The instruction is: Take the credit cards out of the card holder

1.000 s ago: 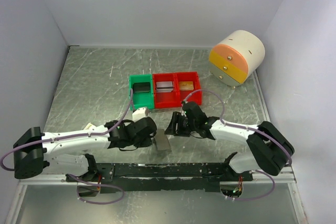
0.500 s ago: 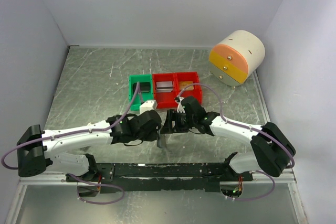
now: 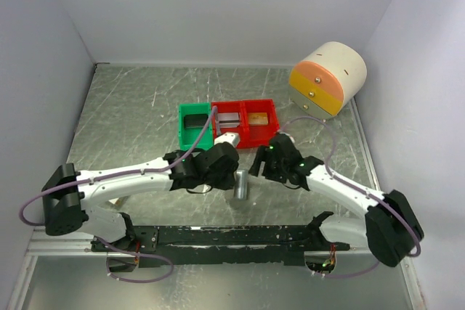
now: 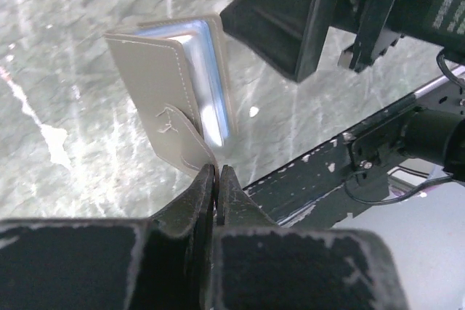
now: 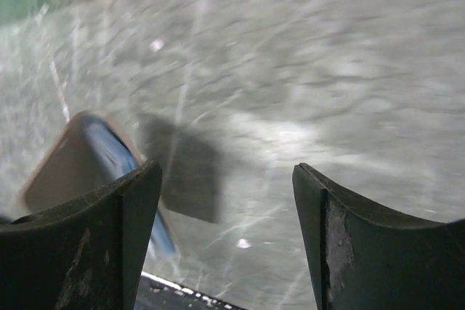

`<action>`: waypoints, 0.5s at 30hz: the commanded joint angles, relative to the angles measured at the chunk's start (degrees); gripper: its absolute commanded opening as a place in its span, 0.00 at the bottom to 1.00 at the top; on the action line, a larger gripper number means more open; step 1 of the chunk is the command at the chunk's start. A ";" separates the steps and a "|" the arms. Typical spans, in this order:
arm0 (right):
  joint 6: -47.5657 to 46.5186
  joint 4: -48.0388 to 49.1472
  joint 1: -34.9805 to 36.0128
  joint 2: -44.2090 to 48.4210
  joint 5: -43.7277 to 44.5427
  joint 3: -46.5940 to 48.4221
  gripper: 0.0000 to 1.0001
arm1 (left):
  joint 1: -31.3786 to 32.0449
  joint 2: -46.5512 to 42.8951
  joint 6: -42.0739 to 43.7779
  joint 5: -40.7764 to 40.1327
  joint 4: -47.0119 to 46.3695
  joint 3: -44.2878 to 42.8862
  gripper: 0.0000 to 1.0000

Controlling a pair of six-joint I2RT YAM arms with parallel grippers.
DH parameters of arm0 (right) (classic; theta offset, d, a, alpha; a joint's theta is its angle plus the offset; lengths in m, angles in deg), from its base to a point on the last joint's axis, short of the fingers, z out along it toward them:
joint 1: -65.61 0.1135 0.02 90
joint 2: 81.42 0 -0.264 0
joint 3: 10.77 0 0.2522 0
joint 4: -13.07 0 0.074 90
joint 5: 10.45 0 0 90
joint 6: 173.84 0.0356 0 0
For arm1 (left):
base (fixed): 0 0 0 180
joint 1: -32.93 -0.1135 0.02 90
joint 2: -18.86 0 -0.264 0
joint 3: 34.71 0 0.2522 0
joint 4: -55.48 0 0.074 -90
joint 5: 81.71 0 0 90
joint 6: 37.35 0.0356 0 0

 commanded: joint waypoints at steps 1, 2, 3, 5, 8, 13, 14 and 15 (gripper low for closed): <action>0.80 -2.97 -7.70 5.41 -0.32 -4.40 0.74 | -0.13 3.77 2.79 4.20 -0.28 -5.52 0.07; 0.71 -2.67 -8.80 6.59 -1.48 -4.86 0.74 | -0.22 4.41 1.95 3.71 0.81 -5.64 0.07; 0.66 -2.21 -9.04 7.68 -2.49 -5.11 0.74 | -0.31 4.61 1.31 3.07 1.60 -5.21 0.07; 1.15 -0.77 -9.02 9.52 -4.95 -5.34 0.74 | -1.34 3.64 0.13 2.51 2.15 -2.61 0.07; 4.08 3.27 -9.01 11.70 -9.59 -6.42 0.75 | -5.69 -0.75 0.77 6.82 -1.33 3.62 0.07; 11.16 15.49 -9.01 15.36 -18.49 -11.14 0.77 | -12.24 -8.64 4.27 9.77 -2.77 9.95 0.07; 12.44 16.99 -9.01 15.81 -19.21 -11.88 0.77 | -13.50 -9.45 5.14 10.50 -3.12 10.90 0.07; 13.77 18.04 -9.00 16.13 -19.94 -12.47 0.77 | -14.74 -9.83 5.74 11.47 -3.22 11.56 0.07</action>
